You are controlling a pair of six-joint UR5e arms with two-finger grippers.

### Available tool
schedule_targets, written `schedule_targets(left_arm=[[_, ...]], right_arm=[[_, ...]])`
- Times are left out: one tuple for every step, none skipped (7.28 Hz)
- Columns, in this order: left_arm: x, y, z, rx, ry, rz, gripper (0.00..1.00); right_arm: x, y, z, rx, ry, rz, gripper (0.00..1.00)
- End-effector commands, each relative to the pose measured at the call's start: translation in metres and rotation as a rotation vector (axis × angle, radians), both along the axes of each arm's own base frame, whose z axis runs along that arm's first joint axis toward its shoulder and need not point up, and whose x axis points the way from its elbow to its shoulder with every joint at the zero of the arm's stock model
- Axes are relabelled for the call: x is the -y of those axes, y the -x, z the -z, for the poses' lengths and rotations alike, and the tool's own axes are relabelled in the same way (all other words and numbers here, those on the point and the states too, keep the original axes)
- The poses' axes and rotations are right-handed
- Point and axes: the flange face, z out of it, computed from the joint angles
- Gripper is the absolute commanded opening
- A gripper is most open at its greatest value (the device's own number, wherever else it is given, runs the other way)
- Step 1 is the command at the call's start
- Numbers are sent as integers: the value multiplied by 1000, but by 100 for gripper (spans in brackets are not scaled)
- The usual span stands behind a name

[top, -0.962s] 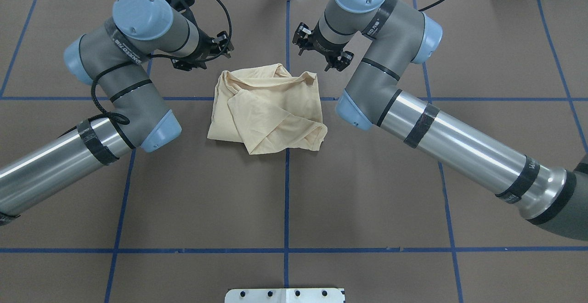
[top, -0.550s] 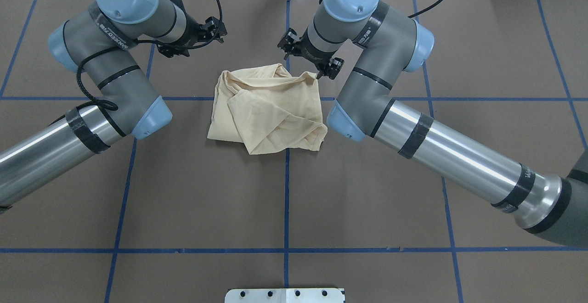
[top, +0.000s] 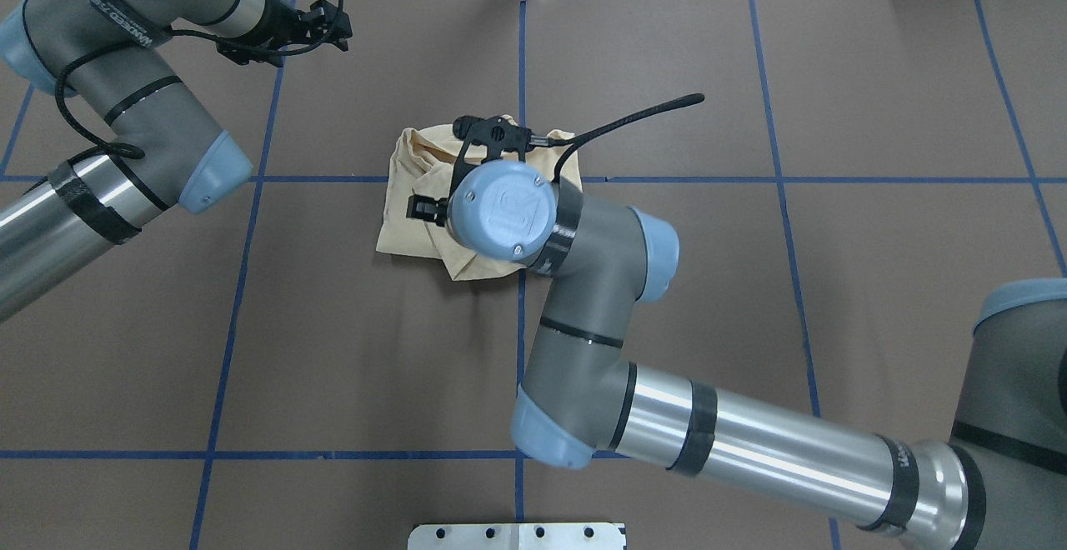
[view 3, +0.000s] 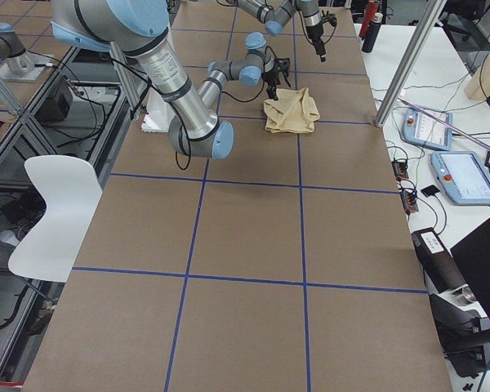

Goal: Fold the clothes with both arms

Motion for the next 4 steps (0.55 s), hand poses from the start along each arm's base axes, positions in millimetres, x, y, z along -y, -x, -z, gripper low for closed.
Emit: schedule_targets(left_arm=[[2, 7, -5, 9, -4, -5, 99], [2, 7, -5, 9, -4, -6, 99], [2, 6, -6, 9, -3, -6, 99], [2, 6, -6, 9, -3, -6, 99]], right_arm=[[-48, 28, -11, -210, -229, 111, 85], [-48, 29, -18, -269, -303, 168, 81], [-47, 30, -21, -301, -356, 206, 73], [-47, 30, -18, -325, -406, 240, 70]])
